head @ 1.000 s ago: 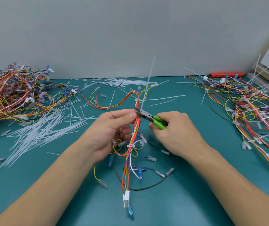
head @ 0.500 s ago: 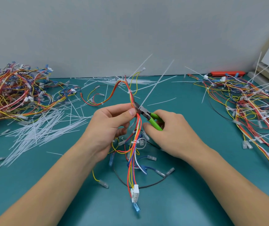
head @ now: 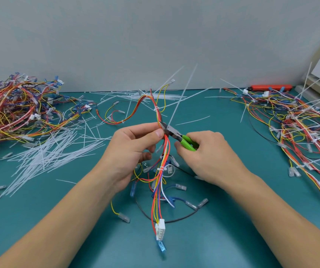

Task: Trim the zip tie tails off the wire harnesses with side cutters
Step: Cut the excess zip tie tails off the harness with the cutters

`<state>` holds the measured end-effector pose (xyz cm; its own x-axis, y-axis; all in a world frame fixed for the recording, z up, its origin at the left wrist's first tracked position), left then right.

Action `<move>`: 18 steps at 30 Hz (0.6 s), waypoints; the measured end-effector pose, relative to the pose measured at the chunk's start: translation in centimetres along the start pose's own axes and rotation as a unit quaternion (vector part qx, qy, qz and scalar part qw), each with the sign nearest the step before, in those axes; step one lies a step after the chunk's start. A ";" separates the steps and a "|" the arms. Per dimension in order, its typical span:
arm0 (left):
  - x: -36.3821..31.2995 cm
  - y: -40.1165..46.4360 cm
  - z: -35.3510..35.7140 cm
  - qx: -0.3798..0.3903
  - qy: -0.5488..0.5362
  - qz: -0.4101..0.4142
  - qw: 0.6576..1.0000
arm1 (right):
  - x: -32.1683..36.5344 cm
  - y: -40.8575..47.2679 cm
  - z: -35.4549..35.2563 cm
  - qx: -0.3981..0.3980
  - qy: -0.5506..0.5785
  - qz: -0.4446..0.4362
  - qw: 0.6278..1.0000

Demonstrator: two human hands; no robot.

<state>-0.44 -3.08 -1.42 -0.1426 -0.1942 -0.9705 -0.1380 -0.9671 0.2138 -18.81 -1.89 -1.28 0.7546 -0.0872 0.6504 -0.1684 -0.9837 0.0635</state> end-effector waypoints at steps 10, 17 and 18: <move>0.3 0.1 0.3 0.030 -0.009 -0.015 0.999 | 0.8 -0.3 -0.2 -0.017 -0.006 -0.051 0.999; 0.5 -0.3 0.7 0.049 -0.041 -0.049 0.997 | 1.0 -0.4 -0.5 -0.007 0.007 -0.062 0.998; 0.5 -0.3 0.8 0.051 -0.046 -0.051 0.996 | 1.0 -0.4 -0.5 -0.010 0.006 -0.065 0.998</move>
<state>-1.26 -2.72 -1.84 -0.2108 -0.0752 -0.9746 -0.2551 -0.9583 0.1291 -18.30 -1.48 -0.21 0.7635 0.0420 0.6444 -0.0829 -0.9833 0.1623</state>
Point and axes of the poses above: each hand's wrist, its own y-axis towards the middle knuckle, its own z-axis out of the palm, x = y × z, the point moved 8 cm from there along y, towards the middle knuckle, and after that the axes turned 13 degrees about z, right-handed, at the moved point
